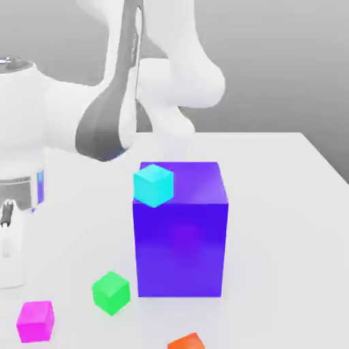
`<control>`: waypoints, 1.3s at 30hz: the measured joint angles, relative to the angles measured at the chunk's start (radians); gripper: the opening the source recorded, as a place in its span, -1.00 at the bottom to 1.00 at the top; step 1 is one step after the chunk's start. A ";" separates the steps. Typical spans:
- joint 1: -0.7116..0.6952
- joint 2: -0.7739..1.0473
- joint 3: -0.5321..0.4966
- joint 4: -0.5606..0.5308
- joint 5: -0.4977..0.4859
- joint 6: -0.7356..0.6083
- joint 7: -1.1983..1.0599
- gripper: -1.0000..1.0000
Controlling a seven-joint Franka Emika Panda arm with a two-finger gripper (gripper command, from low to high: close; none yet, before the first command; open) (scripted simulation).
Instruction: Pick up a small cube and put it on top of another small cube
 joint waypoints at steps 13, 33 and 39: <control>-0.026 0.246 0.000 0.033 0.054 0.166 0.031 -1.00; 0.026 -0.232 -0.048 -0.061 -0.435 -0.133 -0.393 -1.00; 0.033 -0.368 -0.048 -0.093 -0.489 -0.178 -0.683 -1.00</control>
